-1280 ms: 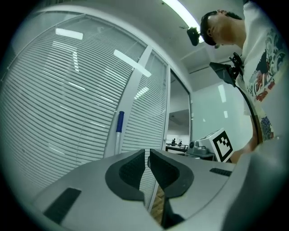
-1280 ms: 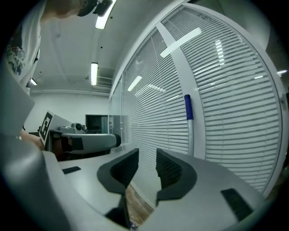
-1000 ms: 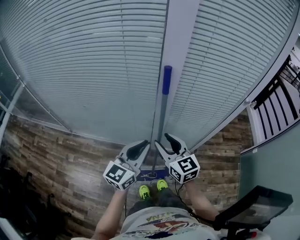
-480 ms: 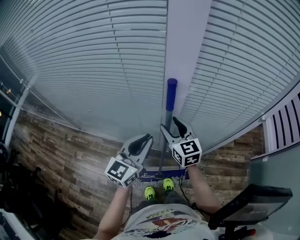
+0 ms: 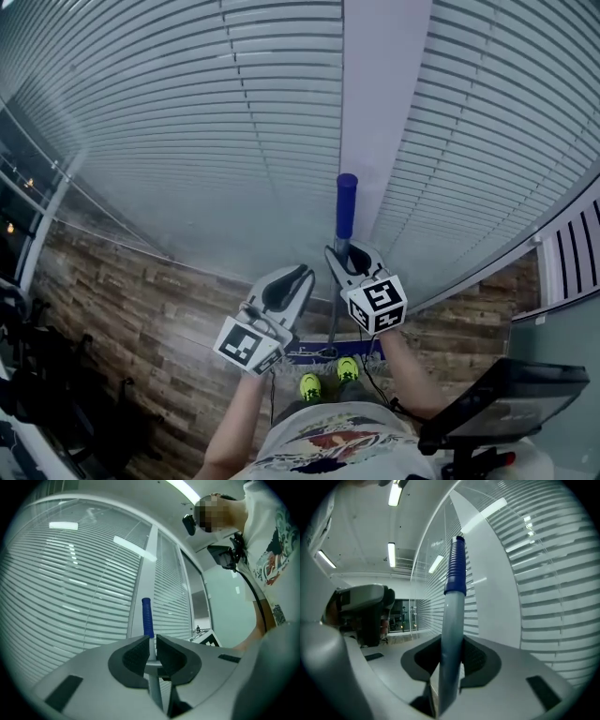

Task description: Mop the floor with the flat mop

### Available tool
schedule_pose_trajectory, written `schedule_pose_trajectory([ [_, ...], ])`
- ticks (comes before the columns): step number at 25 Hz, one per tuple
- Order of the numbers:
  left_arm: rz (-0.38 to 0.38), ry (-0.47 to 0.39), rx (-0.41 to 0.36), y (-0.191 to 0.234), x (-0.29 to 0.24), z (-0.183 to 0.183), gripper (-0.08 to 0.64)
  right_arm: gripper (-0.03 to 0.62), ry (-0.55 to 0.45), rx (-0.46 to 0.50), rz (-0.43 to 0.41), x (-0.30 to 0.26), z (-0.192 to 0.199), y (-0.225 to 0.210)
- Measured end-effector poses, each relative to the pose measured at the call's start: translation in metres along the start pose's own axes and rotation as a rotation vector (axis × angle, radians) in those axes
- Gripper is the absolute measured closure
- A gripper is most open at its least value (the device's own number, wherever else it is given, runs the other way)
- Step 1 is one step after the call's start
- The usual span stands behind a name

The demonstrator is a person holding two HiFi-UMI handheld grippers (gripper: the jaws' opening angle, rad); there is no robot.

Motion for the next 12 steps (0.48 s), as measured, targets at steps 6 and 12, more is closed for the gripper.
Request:
schedule_pose_trajectory([
  [6, 0.19, -0.183, -0.051, -0.029, 0.011, -0.049, 0.349, 0.486, -0.009, 0.024, -0.066, 0.055, -0.004, 0.059],
  [12, 0.352, -0.238, -0.157, -0.058, 0.007, -0.106, 0.347, 0.488, -0.024, 0.062, -0.112, 0.11, -0.027, 0.112],
])
Point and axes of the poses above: the fingertips, and each gripper's own axes: x backward along the fingers, y to its left, z out of its underside, the point moved 9 cm from there along x, backward along the fingers, and after that the axes turned 4 degrees about -x, right-handed, at the moved point
